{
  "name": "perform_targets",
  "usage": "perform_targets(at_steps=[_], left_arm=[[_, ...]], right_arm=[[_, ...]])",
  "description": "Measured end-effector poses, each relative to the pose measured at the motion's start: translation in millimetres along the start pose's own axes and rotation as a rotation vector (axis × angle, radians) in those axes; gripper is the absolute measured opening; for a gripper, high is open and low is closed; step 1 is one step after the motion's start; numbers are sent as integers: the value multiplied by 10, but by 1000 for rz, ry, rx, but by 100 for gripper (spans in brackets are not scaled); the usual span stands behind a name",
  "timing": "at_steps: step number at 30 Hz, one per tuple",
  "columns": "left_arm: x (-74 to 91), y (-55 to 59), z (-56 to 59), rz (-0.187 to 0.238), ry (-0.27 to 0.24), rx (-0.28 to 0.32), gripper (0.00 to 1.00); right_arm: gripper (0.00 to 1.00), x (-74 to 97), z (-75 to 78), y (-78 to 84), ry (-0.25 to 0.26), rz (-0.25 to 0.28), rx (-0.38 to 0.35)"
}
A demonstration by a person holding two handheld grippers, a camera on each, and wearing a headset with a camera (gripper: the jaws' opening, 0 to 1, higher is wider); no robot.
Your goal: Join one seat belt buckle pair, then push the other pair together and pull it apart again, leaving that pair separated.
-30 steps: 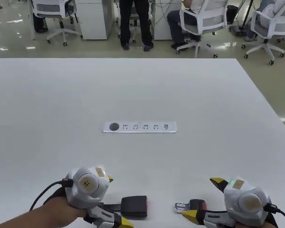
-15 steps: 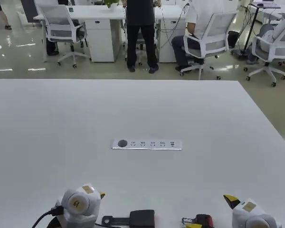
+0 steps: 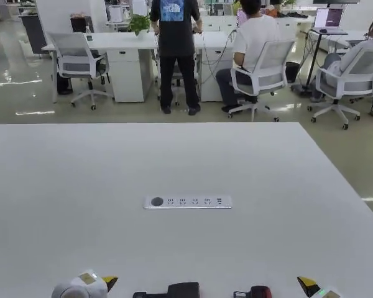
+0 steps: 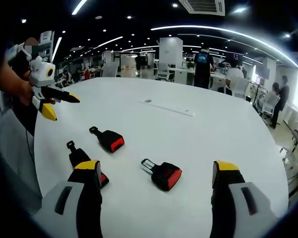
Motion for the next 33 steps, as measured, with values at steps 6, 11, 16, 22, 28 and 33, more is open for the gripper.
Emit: perform_targets(at_steps=[6, 11, 16, 22, 28, 33], left_arm=[[181, 68, -31, 39, -26, 16, 100], [319, 122, 81, 49, -39, 26, 100], [449, 166, 169, 53, -37, 25, 100], [574, 207, 231, 68, -43, 26, 100], [678, 206, 240, 103, -55, 48, 100], [763, 212, 270, 119, -75, 61, 100]], right_arm=[[95, 199, -96, -12, 12, 24, -6], [97, 314, -138, 44, 16, 32, -7], [98, 407, -182, 106, 22, 44, -12], [99, 521, -267, 206, 26, 43, -5], [99, 582, -266, 252, 41, 54, -17], [99, 651, -292, 281, 48, 65, -16]])
Point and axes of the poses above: the centre of the closed fingertips' face, and the gripper's own axes: x roughly backward along the fingers, z roughly to its right, y roughly out of its underside, the point moved 8 cm from there along x, roughly backward along the fingers, and after that the axes turned 11 degrees about -x, right-handed, at the moved point
